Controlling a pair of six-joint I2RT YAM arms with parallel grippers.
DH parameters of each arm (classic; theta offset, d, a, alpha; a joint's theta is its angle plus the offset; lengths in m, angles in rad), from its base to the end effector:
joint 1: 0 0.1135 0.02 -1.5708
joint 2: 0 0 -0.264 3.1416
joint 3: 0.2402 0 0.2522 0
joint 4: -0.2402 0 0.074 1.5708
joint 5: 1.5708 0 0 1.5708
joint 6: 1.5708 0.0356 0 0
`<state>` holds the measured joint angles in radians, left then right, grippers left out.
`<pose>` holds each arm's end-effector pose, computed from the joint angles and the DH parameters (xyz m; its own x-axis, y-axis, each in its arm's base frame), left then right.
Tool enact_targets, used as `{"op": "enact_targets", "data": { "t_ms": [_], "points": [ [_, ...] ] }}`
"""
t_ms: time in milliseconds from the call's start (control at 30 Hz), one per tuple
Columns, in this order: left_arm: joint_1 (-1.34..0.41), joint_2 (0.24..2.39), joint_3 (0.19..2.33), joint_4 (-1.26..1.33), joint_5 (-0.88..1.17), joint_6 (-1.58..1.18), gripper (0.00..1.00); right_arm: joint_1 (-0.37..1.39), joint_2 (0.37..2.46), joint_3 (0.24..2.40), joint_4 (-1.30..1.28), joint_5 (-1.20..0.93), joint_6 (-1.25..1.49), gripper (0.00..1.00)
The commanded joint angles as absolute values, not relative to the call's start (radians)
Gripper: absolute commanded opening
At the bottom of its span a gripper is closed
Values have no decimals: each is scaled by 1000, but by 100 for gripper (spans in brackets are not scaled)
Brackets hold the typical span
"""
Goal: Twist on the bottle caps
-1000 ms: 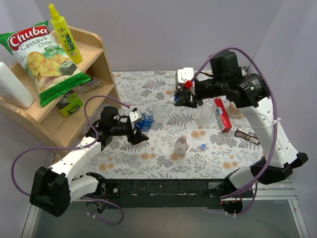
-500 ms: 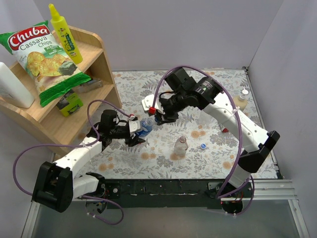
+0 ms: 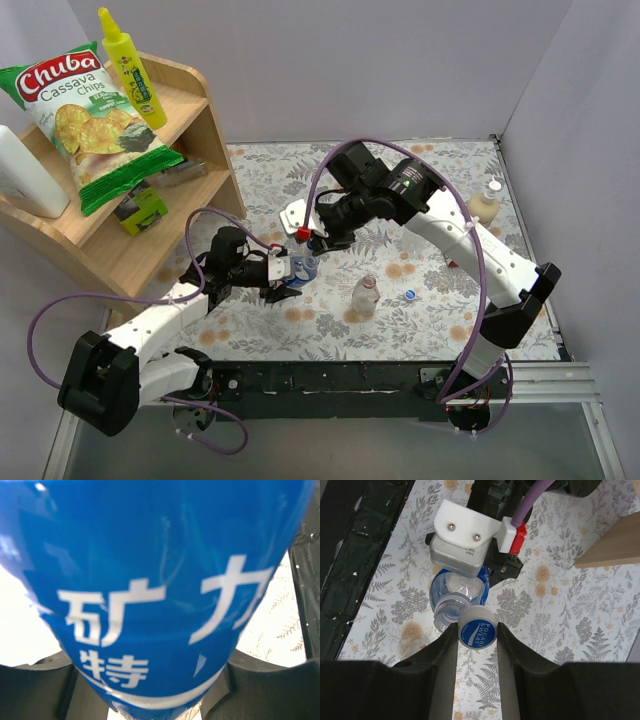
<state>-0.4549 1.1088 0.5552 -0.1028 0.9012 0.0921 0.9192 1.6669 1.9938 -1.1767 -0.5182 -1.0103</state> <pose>0.1839 -0.1210 0.2134 -0.4695 0.2932 -0.8328 0.8776 0.2588 -0.4036 0.1845 0.2710 0.4329 0.5108 -0.5435 -0.6661 -0.8585 -0.3640 -0.3613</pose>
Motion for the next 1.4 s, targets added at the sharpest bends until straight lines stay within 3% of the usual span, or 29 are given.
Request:
{"op": "enact_targets", "data": {
  "t_ms": [0, 500, 1367],
  "points": [
    [-471, 1057, 525, -32, 897, 38, 0, 937, 1640, 1962, -1206, -506, -1055, 22],
    [-491, 1051, 474, 163, 881, -176, 0, 945, 1615, 1942, -1249, -485, -1058, 22],
    [-499, 1014, 410, 351, 862, -226, 0, 953, 1657, 1940, -1262, -466, -1072, 22]
  ]
}}
